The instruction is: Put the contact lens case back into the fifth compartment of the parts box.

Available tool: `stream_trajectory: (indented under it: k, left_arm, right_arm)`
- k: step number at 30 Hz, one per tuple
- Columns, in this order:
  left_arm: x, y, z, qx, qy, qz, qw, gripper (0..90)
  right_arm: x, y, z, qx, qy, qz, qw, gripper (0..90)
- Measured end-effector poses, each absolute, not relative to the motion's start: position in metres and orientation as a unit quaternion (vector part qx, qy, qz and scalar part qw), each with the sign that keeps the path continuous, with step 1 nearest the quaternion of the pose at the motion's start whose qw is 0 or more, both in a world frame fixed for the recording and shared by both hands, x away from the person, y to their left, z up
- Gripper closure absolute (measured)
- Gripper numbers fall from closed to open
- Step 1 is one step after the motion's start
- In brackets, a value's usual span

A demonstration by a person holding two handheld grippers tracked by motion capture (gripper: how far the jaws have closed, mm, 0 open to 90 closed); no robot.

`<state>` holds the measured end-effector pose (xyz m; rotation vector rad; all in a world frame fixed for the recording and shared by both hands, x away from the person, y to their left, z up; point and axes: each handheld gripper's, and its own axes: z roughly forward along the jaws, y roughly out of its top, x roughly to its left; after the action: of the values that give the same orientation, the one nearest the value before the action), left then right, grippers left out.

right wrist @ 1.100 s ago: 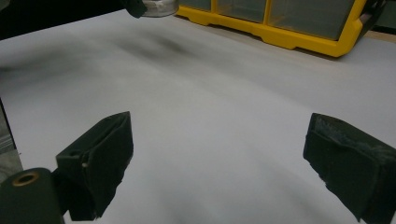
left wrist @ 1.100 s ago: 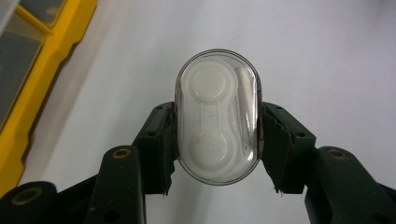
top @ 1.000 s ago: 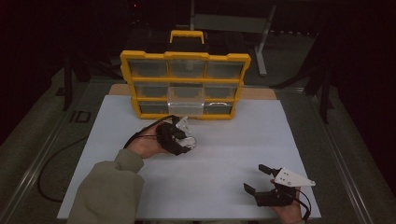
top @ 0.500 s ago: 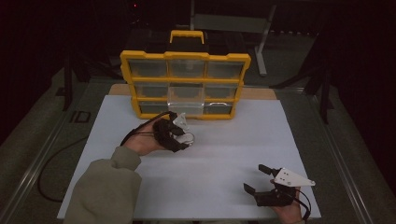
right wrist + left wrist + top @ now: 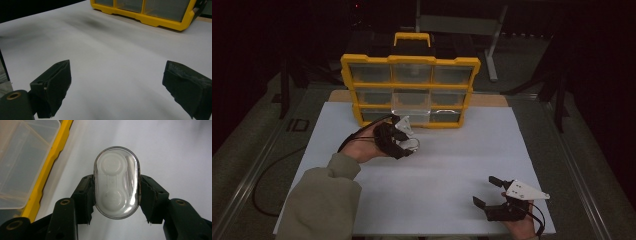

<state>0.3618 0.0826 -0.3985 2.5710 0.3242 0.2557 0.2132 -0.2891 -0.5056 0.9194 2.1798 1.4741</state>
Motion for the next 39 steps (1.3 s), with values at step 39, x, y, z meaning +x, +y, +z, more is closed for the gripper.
stream_trajectory:
  k: [39]
  left_arm:
    - [0.371,0.094,-0.356,0.947,0.123,0.121,0.27,49.2]
  right_arm:
    - [0.213,-0.289,-0.506,0.326,0.769,0.521,0.172,8.5]
